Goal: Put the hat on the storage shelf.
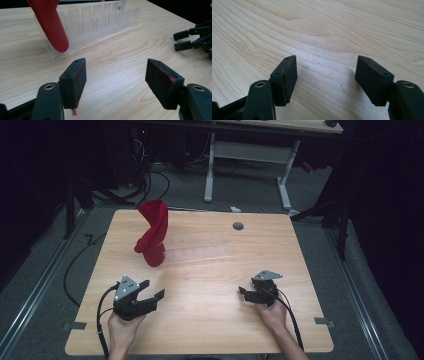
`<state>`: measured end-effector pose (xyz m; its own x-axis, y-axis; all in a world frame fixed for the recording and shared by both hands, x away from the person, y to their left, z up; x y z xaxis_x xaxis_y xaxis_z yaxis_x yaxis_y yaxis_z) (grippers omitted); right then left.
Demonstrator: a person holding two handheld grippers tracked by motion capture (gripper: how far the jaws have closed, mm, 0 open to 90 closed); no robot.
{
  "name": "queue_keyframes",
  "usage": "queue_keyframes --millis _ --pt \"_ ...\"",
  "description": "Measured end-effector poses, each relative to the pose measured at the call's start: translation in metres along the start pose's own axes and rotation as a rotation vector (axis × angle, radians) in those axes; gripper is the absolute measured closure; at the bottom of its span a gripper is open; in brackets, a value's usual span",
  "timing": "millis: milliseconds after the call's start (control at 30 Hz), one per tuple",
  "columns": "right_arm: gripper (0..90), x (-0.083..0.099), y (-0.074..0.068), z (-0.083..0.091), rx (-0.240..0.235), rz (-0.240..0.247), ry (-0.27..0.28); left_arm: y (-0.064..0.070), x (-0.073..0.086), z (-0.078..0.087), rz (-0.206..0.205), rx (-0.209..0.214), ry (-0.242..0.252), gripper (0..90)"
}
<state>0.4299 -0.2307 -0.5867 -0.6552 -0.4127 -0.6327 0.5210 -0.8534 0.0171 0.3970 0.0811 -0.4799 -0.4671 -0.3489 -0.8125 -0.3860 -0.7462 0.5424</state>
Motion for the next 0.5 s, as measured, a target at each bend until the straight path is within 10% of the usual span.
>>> queue_keyframes --millis 500 --pt "34.3 0.000 0.000 0.000 0.000 0.000 -0.001 0.007 0.017 -0.020 0.006 0.011 -0.033 30.1"
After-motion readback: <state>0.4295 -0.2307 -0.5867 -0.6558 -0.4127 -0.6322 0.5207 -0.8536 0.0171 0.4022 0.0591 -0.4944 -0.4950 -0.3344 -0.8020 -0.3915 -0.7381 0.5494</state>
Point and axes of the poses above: each handheld gripper's, and its own axes: z roughly backward along the jaws, x roughly out of its underside, y roughly to its right, the point moved 8 cm from there along -z, roughly forward along the jaws, and after that the axes turned 7 degrees about -y, right-handed, at the moved point
